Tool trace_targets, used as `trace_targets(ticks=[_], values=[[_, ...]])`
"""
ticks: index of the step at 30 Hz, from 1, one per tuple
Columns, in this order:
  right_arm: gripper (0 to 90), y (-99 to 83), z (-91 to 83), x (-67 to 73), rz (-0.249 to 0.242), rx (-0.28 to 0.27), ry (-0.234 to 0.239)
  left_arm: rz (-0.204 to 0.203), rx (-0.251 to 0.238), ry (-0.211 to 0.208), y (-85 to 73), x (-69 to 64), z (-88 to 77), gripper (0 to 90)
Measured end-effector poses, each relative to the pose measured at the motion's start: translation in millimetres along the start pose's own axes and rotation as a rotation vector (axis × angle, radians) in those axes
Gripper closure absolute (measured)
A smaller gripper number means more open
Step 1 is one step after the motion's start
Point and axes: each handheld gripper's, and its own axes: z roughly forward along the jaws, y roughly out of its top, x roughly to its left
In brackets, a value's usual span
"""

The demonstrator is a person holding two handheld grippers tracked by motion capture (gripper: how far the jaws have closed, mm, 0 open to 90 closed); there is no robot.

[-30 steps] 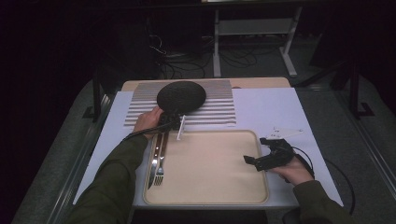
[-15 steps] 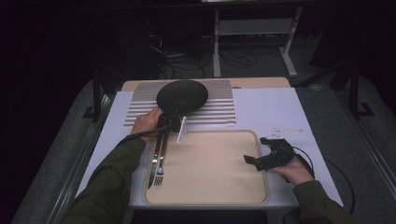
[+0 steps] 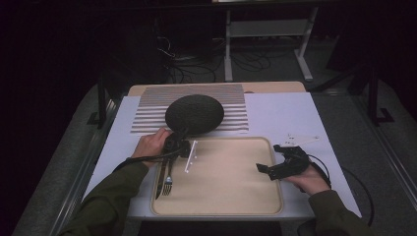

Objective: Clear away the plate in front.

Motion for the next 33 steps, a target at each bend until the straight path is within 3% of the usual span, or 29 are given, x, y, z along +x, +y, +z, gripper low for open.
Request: trace_targets(ticks=[16, 33], values=[[0.0, 0.6, -0.5, -0.4, 0.006, -0.007, -0.006, -0.014, -0.055, 0.015, 29.0, -20.2, -63.8, 84.0], [0.0, 0.8, -0.3, -1.0, 0.003, -0.006, -0.005, 0.005, -0.104, -0.007, 58.2, -47.3, -97.0, 83.9]])
